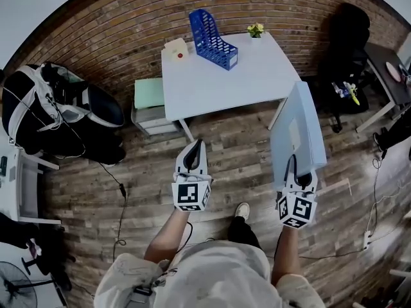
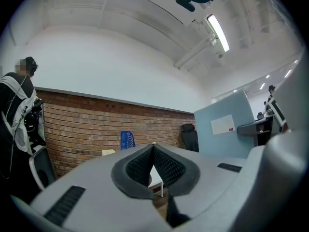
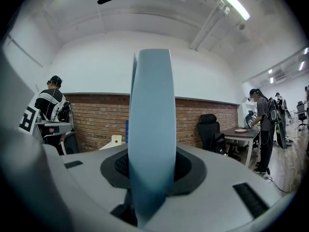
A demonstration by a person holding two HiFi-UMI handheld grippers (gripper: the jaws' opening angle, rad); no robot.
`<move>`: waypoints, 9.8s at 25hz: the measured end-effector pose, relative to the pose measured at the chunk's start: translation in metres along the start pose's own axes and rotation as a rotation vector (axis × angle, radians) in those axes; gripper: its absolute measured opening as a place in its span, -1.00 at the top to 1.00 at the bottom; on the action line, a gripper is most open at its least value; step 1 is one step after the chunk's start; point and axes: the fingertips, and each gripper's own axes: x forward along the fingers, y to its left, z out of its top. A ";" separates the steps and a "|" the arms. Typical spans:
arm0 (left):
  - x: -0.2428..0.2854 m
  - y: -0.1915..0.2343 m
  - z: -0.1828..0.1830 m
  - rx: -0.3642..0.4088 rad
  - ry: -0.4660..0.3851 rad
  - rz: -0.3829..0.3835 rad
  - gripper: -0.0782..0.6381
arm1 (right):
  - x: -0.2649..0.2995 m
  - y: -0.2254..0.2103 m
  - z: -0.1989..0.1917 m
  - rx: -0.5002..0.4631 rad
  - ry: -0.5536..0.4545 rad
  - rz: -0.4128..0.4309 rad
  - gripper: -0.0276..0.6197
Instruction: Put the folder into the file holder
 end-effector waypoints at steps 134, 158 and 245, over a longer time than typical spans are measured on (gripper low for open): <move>0.374 0.172 -0.007 0.029 0.025 0.700 0.76 | 0.560 0.103 0.255 0.072 -0.503 0.849 0.47; 0.328 0.184 -0.033 0.001 0.108 0.812 0.76 | 0.593 0.181 0.140 0.035 -0.277 0.942 0.47; 0.401 0.157 0.002 0.010 0.027 0.543 0.76 | 0.597 0.086 0.182 -0.120 -0.313 0.662 -0.20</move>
